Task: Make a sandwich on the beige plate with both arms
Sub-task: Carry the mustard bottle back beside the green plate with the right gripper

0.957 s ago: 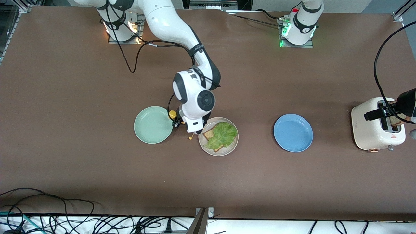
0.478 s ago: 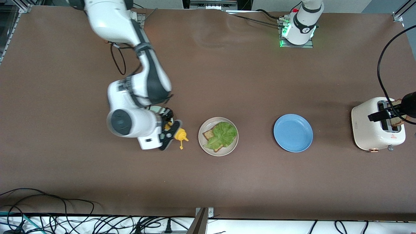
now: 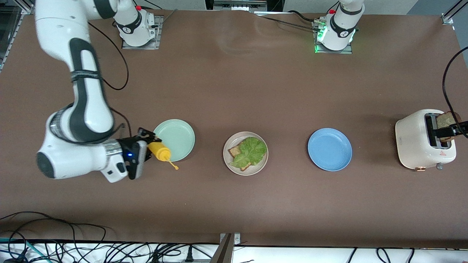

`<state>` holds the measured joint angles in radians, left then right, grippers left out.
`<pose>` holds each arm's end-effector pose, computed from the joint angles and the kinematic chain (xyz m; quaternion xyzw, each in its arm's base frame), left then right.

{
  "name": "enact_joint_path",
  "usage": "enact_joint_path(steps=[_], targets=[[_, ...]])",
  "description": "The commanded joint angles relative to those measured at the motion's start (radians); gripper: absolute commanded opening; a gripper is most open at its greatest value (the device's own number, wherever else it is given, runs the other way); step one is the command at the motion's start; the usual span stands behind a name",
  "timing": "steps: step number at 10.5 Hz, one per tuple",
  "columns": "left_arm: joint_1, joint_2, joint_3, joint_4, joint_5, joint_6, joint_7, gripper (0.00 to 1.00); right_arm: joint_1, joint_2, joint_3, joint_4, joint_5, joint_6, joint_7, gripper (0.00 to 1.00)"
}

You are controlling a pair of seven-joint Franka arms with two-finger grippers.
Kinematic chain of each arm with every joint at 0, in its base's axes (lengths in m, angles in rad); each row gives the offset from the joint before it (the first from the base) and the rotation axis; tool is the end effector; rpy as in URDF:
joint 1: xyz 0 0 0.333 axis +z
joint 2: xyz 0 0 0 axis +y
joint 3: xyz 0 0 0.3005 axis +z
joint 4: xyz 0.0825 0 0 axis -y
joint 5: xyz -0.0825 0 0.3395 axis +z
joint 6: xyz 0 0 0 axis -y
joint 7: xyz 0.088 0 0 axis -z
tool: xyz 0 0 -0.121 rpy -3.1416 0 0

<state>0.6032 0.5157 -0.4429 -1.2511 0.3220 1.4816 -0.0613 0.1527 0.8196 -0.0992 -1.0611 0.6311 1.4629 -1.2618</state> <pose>0.5881 0.1946 0.4489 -0.9845 -0.1173 0.1221 0.0461 0.6545 0.1323 0.3264 -0.7591 -0.5570 0.0094 0.3368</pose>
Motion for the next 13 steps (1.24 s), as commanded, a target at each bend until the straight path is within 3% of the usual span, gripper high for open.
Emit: enact_joint_path(steps=[1, 4, 6, 7, 8, 9, 10, 13], targets=[[0.099, 0.056, -0.016, 0.009, 0.020, 0.018, 0.186, 0.99, -0.149, 0.009, 0.065, -0.028, 0.022, -0.065, -0.272, 0.00], [0.176, 0.130, -0.014, 0.006, 0.025, 0.077, 0.346, 0.97, -0.258, 0.108, 0.087, -0.030, 0.025, -0.078, -0.612, 0.00], [0.178, 0.148, -0.014, 0.006, 0.028, 0.083, 0.365, 0.87, -0.288, 0.192, 0.085, -0.022, 0.085, -0.073, -0.767, 0.00], [0.178, 0.152, -0.014, 0.006, 0.028, 0.083, 0.365, 0.77, -0.298, 0.228, 0.085, -0.020, 0.108, -0.073, -0.813, 0.00], [0.178, 0.156, -0.014, 0.004, 0.028, 0.081, 0.364, 0.54, -0.300, 0.254, 0.085, -0.020, 0.133, -0.072, -0.861, 0.00], [0.178, 0.158, -0.013, 0.004, 0.028, 0.078, 0.360, 0.16, -0.302, 0.272, 0.084, -0.022, 0.151, -0.072, -0.887, 0.00], [0.178, 0.158, -0.013, 0.005, 0.028, 0.074, 0.359, 0.00, -0.306, 0.286, 0.084, -0.022, 0.162, -0.072, -0.893, 0.00], [0.178, 0.153, -0.013, 0.010, 0.029, 0.072, 0.365, 0.00, -0.317, 0.351, 0.084, -0.023, 0.260, -0.073, -0.985, 0.00]])
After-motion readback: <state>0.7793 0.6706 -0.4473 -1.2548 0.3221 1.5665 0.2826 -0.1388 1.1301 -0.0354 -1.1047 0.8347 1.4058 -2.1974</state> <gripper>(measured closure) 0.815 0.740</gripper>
